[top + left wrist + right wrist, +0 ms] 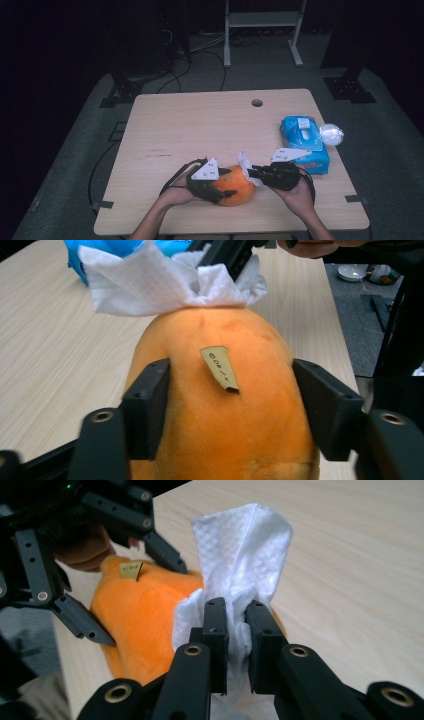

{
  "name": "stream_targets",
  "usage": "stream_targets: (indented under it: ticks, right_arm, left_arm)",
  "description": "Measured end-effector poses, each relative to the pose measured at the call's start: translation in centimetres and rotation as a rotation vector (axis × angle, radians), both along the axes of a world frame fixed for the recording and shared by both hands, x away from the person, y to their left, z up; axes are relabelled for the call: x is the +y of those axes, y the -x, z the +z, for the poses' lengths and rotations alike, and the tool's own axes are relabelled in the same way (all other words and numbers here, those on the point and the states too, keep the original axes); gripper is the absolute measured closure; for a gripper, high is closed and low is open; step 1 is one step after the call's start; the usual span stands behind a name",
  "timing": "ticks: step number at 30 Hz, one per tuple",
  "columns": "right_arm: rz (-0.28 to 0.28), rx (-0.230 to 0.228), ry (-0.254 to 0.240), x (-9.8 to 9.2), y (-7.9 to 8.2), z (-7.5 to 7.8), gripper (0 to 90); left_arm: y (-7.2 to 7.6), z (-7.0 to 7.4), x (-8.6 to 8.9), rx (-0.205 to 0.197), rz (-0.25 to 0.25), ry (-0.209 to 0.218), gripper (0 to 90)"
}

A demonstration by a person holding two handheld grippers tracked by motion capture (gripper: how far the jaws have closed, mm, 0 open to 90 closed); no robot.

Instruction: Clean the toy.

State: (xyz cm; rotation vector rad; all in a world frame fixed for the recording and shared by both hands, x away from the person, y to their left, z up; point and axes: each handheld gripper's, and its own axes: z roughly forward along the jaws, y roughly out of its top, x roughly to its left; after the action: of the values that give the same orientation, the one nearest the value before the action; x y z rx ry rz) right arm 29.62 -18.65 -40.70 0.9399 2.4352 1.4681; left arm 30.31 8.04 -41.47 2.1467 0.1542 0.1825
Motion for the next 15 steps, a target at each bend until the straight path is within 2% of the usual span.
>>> stream_targets:
  ticks: [3, 5, 7, 9, 11, 13, 15]
  right_arm:
    - [0.012, -0.004, 0.018, 0.4, 0.4, 0.1, 80.3]
    - [0.024, -0.002, 0.023, 0.6, 0.7, 0.0, 80.4]
    - [0.031, 0.001, 0.024, 0.8, 0.9, 0.1, 80.4]
    - [0.032, -0.018, 0.027, 1.1, 1.1, 0.6, 80.4]
    - [0.048, -0.033, -0.009, 1.6, 1.4, 1.1, 80.4]
    - [0.055, -0.058, 0.015, 2.2, 1.7, 1.2, 80.4]
    - [0.049, -0.047, 0.009, 1.9, 1.5, 0.9, 80.4]
  left_arm:
    - [-0.6, 0.3, 0.6, 0.025, 0.028, -0.012, 25.4]
    - [-0.8, 0.2, 1.0, 0.046, 0.035, -0.004, 25.1]
    - [-0.8, 0.1, 1.1, 0.048, 0.025, -0.003, 25.6]
    - [-0.6, -0.1, 1.0, 0.049, 0.013, 0.002, 28.6]
    - [-0.5, -0.3, 0.9, 0.046, 0.000, 0.008, 30.3]
    - [-0.5, -0.4, 1.0, 0.033, -0.009, 0.003, 31.2]
    - [-0.8, -0.8, 1.4, 0.048, -0.003, 0.026, 31.5]
